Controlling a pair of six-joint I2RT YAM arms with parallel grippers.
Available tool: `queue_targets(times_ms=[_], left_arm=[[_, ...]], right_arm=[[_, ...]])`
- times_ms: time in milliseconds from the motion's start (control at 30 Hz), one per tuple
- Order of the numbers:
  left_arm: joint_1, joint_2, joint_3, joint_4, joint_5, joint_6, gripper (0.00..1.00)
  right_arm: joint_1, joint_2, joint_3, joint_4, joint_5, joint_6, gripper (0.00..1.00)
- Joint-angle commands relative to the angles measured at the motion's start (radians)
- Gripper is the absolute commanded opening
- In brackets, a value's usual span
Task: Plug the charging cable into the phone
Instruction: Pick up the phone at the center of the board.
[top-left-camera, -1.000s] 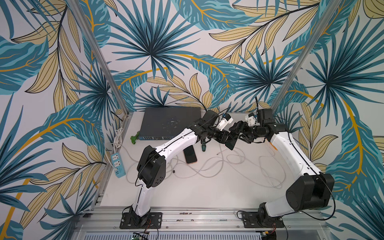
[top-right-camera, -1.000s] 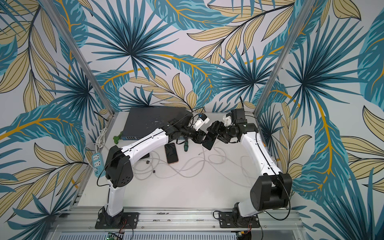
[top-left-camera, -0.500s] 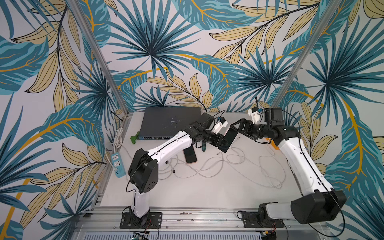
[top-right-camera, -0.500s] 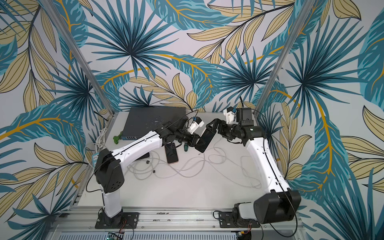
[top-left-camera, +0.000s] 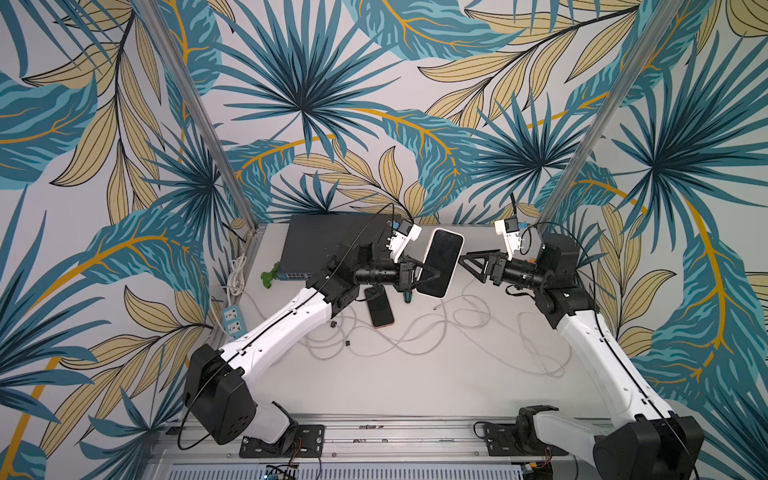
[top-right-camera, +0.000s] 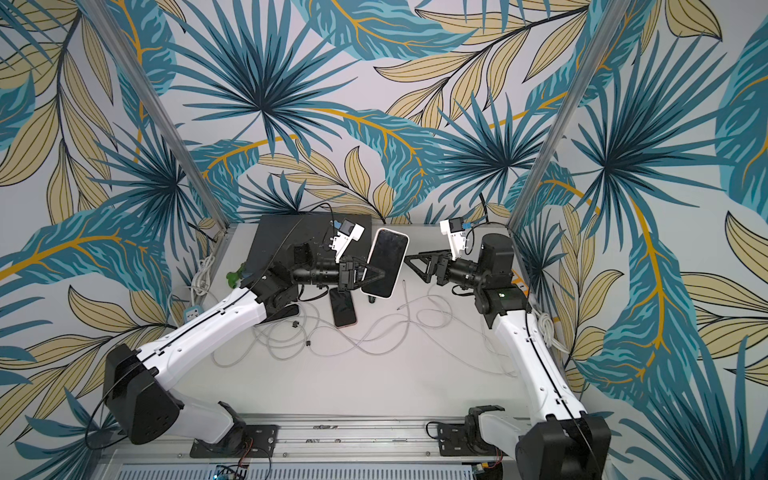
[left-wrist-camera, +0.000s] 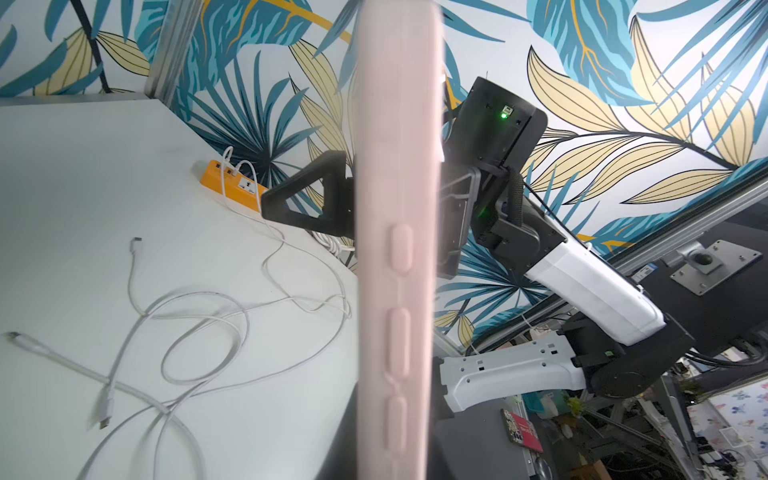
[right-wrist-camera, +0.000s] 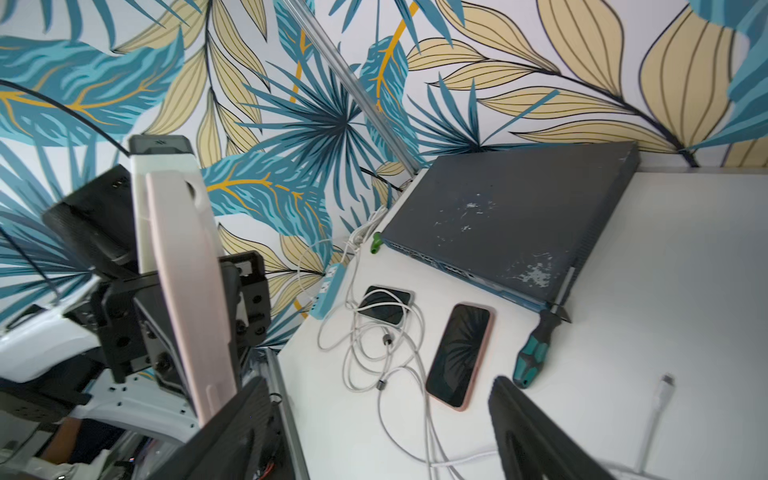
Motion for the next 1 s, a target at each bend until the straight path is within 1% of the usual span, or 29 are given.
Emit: queue_targets(times_ms=[0, 133, 333, 400, 467, 567, 600, 667, 733, 833, 867, 967], left_arm=[[0.004, 0.001, -0.001, 0.15, 0.068, -0.065, 0.0], [0.004, 0.019, 0.007, 0.161, 0.074, -0.076, 0.0], [0.006, 0.043, -0.007, 0.22, 0.079, -0.114, 0.0], [0.016, 0.045, -0.007, 0.219, 0.077, -0.111, 0.0], [0.028, 0.04, -0.005, 0.219, 0.081, -0.116, 0.0], [0.046, 0.027, 0.018, 0.128, 0.089, -0.061, 0.0], [0.054, 0.022, 0.023, 0.103, 0.092, -0.037, 0.0], [0.068, 0.019, 0.02, 0.083, 0.099, -0.025, 0.0], [0.07, 0.018, 0.016, 0.077, 0.103, -0.017, 0.0], [0.07, 0.012, -0.009, 0.112, 0.101, -0.029, 0.0], [0.07, 0.009, -0.015, 0.122, 0.1, -0.033, 0.0], [0.07, 0.01, -0.029, 0.147, 0.114, -0.051, 0.0]], right_arm=[[-0.002, -0.016, -0.003, 0.173, -0.136, 0.045, 0.81], [-0.001, -0.008, 0.004, 0.195, -0.194, 0.072, 0.77], [0.007, -0.008, 0.009, 0.2, -0.215, 0.085, 0.77], [0.006, -0.018, 0.019, 0.167, -0.219, 0.065, 0.77], [0.006, -0.032, 0.034, 0.078, -0.219, 0.011, 0.77], [0.006, -0.05, 0.071, -0.239, -0.171, -0.197, 0.78], [0.005, -0.054, 0.075, -0.304, -0.16, -0.237, 0.78], [0.006, -0.059, 0.075, -0.348, -0.175, -0.255, 0.8], [0.005, -0.064, 0.072, -0.319, -0.217, -0.223, 0.82], [0.006, -0.071, 0.034, -0.111, -0.262, -0.091, 0.87], [0.006, -0.065, 0.041, -0.087, -0.269, -0.08, 0.88], [0.006, -0.015, 0.092, -0.1, -0.282, -0.09, 0.88]])
